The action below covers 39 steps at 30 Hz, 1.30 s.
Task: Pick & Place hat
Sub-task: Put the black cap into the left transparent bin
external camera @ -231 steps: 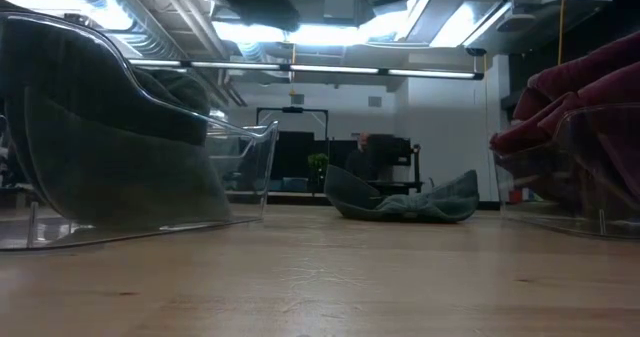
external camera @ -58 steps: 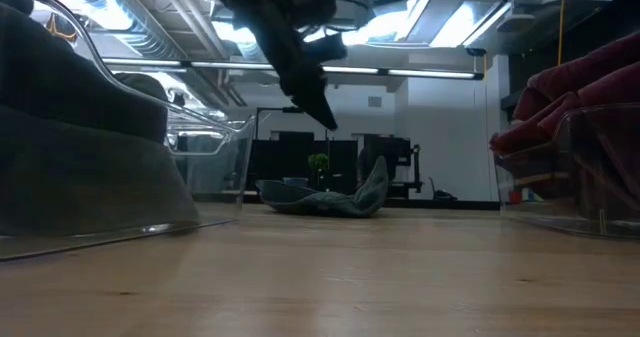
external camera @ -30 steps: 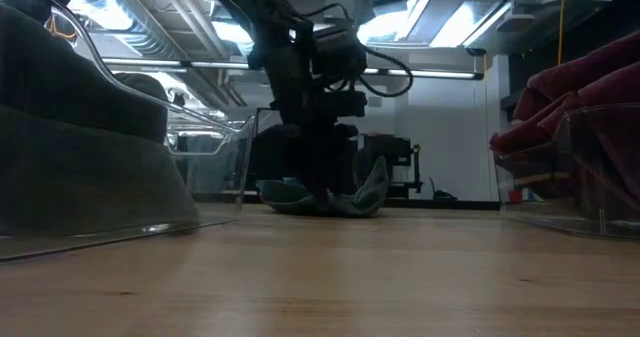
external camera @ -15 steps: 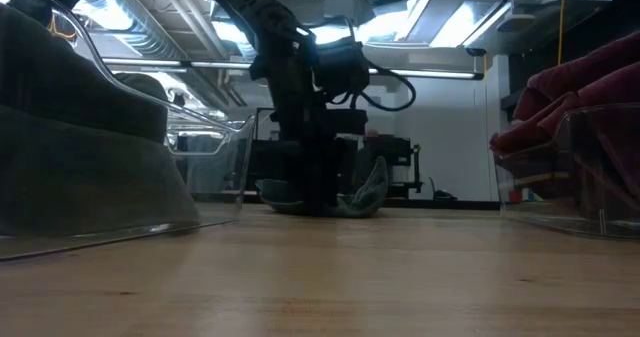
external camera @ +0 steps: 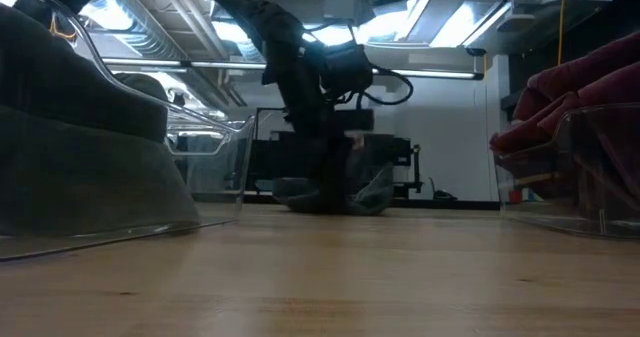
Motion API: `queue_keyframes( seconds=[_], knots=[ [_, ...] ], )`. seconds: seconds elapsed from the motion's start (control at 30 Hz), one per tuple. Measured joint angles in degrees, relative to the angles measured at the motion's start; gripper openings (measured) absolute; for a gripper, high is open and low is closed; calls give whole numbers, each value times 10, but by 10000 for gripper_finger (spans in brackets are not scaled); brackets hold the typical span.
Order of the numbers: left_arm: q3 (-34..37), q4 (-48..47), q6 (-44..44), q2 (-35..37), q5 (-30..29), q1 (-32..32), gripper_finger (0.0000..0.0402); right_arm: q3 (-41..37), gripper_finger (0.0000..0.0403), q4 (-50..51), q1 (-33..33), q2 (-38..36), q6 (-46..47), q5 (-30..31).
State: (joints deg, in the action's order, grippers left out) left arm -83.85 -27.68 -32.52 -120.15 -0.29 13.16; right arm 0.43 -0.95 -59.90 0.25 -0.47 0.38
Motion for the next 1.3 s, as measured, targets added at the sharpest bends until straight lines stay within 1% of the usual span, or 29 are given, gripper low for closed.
queue_keyframes(
  seconds=[0.13, 0.23, 0.37, 0.53, 0.63, 0.83, 1.03, 1.3],
  knots=[
    [-50, -17, 107, 11, 105, 24, 4, 0, 24, 0, 0, 0, 0, 0],
    [-83, -30, 196, 12, 196, 43, 4, 0, 24, 0, 0, 0, 0, 0],
    [-123, -27, 294, 14, 293, 61, 3, 0, 24, 0, 0, 0, 0, 0],
    [-157, -21, 379, 21, 425, 76, 3, 0, 24, 0, 0, 0, 0, 0],
    [-180, -23, 421, 21, 478, 81, 3, 0, 24, 0, 0, 0, 0, 0],
    [-226, -21, 482, 23, 528, 92, 3, 0, 24, 0, 0, 0, 0, 0],
    [-252, -22, 505, 65, 522, 92, 3, 0, 24, 0, 0, 0, 0, 0],
    [-253, -26, 549, 150, 509, 90, 3, 0, 24, 0, 0, 0, 0, 0]
  ],
)
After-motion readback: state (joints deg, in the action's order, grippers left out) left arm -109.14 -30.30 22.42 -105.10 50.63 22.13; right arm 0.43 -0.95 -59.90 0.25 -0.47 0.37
